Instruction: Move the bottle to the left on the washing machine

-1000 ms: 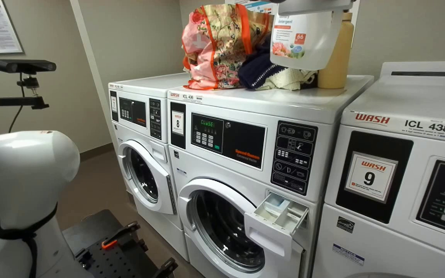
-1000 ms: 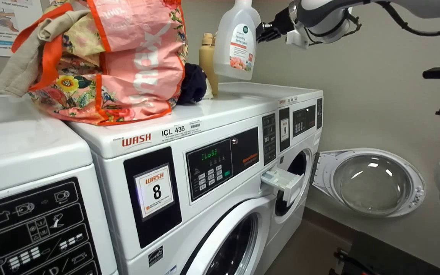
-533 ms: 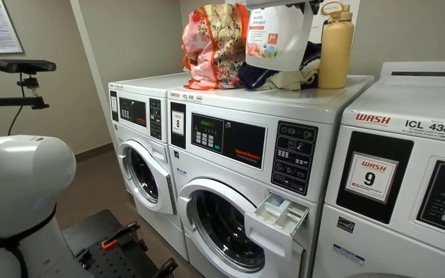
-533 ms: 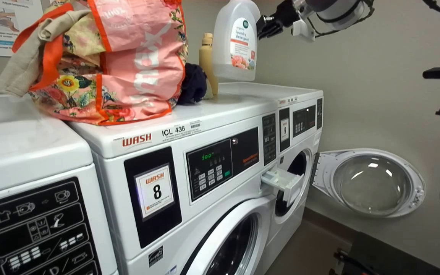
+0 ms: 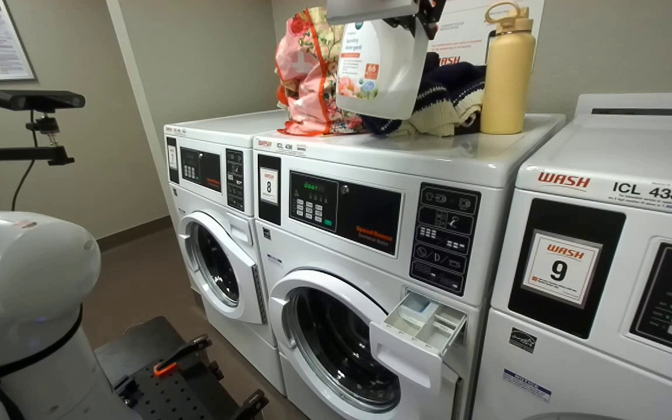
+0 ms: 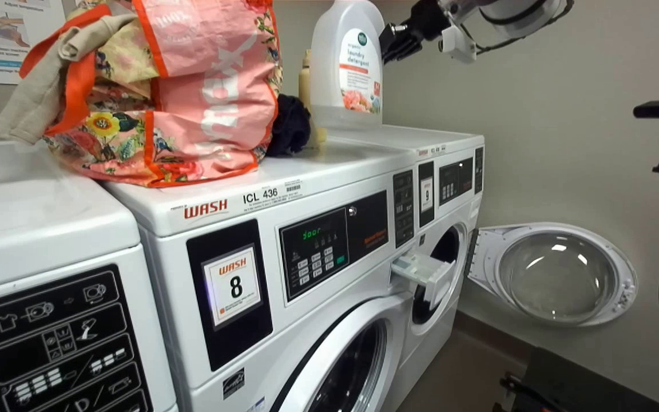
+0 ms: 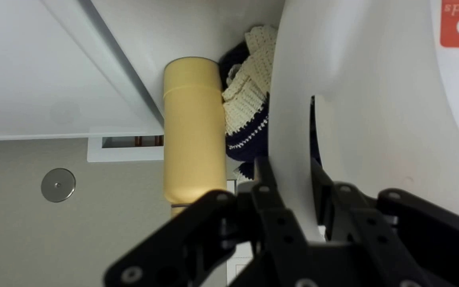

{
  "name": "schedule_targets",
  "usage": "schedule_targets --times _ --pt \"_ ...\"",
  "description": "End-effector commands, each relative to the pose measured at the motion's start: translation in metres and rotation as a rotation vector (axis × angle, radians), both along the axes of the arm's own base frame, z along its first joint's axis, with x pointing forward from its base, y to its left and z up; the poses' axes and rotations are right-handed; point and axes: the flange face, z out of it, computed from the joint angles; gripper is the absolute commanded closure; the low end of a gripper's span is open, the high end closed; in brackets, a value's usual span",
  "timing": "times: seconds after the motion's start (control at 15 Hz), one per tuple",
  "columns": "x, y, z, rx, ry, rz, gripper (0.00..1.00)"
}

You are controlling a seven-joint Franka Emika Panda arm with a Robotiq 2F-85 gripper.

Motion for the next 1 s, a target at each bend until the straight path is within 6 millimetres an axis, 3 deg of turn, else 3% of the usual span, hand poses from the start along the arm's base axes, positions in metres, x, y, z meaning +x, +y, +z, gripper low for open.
schedule_targets --times 0.0,0.53,0.93 --pt "-0.018 0.017 0.010 0.012 -0.018 0.019 0.94" --pt "-0.037 0.055 -0.009 0.014 0.002 0.093 0.94" --pt "-0.048 0.093 -0.011 0.001 -0.016 0.169 0.94"
